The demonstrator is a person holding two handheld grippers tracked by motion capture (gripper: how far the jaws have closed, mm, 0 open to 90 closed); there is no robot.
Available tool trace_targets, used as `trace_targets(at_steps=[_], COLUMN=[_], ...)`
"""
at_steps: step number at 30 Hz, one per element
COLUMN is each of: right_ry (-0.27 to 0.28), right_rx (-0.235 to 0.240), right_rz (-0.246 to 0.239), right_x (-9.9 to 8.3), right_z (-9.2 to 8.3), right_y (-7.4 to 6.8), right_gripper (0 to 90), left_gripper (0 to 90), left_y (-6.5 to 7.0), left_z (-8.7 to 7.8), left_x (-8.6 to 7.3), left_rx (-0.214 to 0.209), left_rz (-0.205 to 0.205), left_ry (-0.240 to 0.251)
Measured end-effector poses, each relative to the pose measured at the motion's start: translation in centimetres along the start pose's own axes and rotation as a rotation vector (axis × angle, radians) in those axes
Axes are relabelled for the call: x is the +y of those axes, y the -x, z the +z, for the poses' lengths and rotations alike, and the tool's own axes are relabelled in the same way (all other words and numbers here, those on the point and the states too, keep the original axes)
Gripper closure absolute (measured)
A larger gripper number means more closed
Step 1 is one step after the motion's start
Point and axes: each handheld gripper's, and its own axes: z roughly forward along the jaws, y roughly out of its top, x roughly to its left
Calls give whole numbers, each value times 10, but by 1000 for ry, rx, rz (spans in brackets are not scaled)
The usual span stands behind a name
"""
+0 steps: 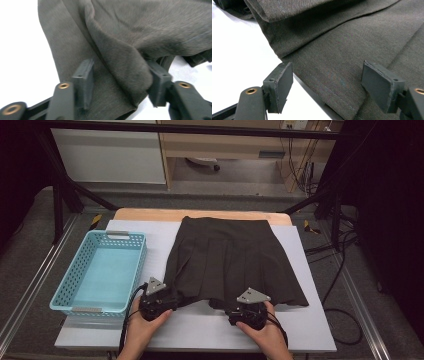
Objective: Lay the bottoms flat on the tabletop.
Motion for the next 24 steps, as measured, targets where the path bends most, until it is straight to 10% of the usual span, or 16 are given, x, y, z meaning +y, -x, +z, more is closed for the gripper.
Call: trace_targets(at_steps=[15, 24], right_ry=[-3, -4], right_rx=[8, 8], right_rz=[-3, 3], right_x=[0, 0], right_z=[0, 1], right_y=[0, 0], right_gripper=[249, 249], left_gripper=[240, 302], left_y=[15, 22], left_z=[15, 19], left_x=[-6, -5], left_rx=[-10, 67], left_rz=[91, 138], left_ry=[-45, -57])
